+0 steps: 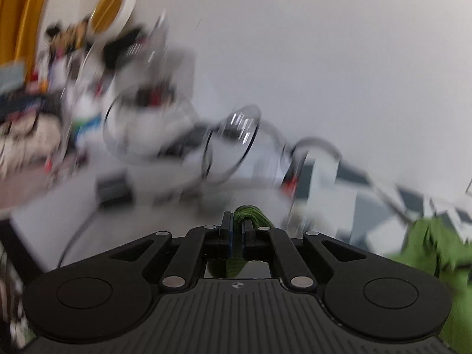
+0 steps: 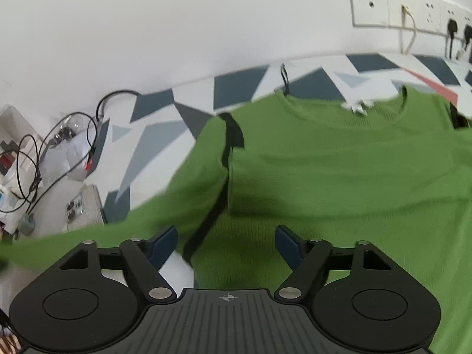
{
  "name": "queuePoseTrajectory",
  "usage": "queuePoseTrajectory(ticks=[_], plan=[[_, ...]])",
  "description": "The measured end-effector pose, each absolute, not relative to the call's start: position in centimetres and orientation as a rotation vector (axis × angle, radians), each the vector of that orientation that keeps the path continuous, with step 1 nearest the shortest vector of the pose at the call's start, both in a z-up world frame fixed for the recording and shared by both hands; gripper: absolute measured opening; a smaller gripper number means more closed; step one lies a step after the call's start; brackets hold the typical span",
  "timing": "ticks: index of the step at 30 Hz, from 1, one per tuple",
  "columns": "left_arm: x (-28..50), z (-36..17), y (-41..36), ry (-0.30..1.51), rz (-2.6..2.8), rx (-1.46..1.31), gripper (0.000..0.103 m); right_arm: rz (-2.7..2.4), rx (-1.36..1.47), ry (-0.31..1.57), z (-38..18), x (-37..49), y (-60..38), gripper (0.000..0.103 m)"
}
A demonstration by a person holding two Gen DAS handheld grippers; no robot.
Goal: Fold clothes
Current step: 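Grasp the shirt hem with the left gripper and lift it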
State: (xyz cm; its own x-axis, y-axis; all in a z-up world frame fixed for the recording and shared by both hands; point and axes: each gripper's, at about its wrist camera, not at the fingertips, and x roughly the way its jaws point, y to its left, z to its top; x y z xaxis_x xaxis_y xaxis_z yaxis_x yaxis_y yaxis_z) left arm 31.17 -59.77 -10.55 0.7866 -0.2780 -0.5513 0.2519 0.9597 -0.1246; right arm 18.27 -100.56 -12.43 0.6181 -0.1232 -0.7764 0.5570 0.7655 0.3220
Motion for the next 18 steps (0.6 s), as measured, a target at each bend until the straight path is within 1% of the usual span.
queuePoseTrajectory(ticks=[3,6,11,12,13,14,15,16,18], plan=[[29.7,-11.8,-58.5,0.634,-0.261,-0.060,0.005,-0.378,0.552,0.827,-12.1,20.9,-101.1,0.067],[28.8,-12.1,-58.1,0.631,-0.252,-0.060,0.005,-0.358,0.520,0.842,-12.3,25.3,-101.6,0.065],[29.1,-12.7,-57.9,0.637,-0.253,-0.064,0.005,-0.392,0.435,0.960,-15.0,32.4,-101.8,0.055],[29.1,-12.9,-57.9,0.641,-0.251,-0.061,0.005,-0.408,0.432,0.989,-15.6,33.3,-101.9,0.047],[29.1,-13.1,-57.9,0.645,-0.249,-0.057,0.005,-0.427,0.442,1.015,-16.2,33.8,-102.2,0.032],[29.2,-13.4,-57.8,0.649,-0.243,-0.056,0.005,-0.451,0.440,1.025,-16.6,34.2,-102.4,0.026],[29.3,-13.7,-57.7,0.655,-0.235,-0.060,0.005,-0.476,0.416,1.008,-16.6,34.4,-102.5,0.007],[29.5,-13.9,-57.6,0.659,-0.226,-0.066,0.005,-0.481,0.402,1.004,-16.7,34.7,-102.7,0.003],[30.1,-14.1,-57.4,0.660,-0.209,-0.078,0.005,-0.495,0.392,0.988,-16.9,35.2,-103.3,0.002]])
